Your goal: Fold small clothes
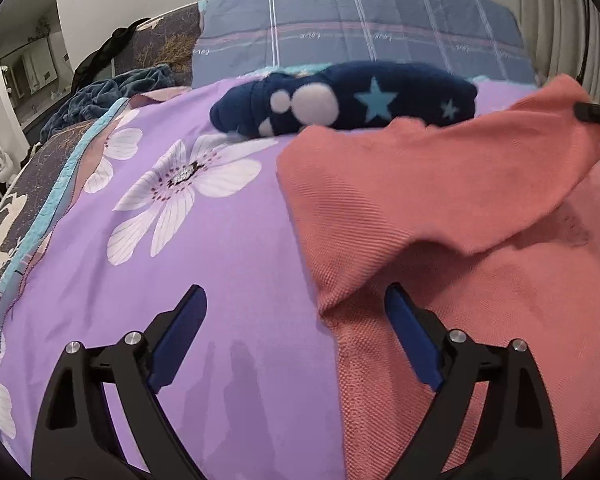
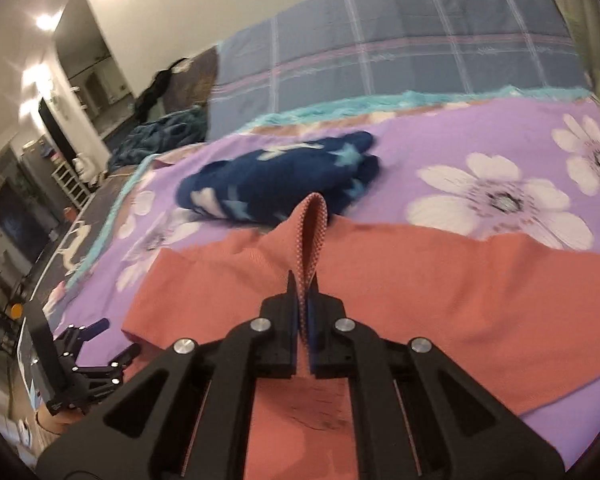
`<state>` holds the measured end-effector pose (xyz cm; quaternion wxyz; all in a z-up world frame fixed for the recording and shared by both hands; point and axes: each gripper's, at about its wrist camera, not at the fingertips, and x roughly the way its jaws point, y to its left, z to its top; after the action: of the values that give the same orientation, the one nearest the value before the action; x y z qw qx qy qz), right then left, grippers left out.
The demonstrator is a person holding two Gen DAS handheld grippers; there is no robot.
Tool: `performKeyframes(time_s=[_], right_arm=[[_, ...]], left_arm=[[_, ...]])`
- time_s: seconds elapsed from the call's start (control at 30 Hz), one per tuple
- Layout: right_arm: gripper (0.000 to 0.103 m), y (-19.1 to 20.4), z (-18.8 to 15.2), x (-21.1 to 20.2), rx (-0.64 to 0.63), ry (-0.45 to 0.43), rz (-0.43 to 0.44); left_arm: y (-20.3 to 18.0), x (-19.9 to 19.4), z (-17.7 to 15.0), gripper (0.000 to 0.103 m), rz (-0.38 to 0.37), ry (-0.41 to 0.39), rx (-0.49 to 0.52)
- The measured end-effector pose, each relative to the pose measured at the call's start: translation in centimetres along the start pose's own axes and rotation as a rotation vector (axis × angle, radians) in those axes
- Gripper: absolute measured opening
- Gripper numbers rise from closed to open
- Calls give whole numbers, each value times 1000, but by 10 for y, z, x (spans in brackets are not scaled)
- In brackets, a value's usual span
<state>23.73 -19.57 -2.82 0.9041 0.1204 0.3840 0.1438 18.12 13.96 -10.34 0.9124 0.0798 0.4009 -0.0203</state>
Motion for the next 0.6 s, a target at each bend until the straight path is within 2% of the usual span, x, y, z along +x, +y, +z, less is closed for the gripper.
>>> performKeyframes(time_s=[0.1, 0.23, 0.3, 0.37, 0.47, 0.53, 0.6], right_arm=[[3, -20, -9, 9, 38, 38, -27], [3, -35, -17, 10, 77, 56, -29], [3, -39, -16, 4, 107, 49, 10], [3, -43, -14, -5, 119, 30, 8], [4, -50, -14, 4, 101, 72, -68], [7, -57, -20, 17, 86, 136, -127], [12, -61, -29, 21, 72, 146, -214]], left_arm=[[6, 10, -2, 91, -2, 37, -31], [16, 10, -1, 91, 9, 36, -84], [16, 10, -1, 91, 35, 35, -89], [18, 9, -1, 91, 87, 32, -82], [23, 10, -2, 91, 91, 38, -81], [24, 10, -3, 91, 94, 43, -77], [23, 8, -3, 91, 102, 41, -59]])
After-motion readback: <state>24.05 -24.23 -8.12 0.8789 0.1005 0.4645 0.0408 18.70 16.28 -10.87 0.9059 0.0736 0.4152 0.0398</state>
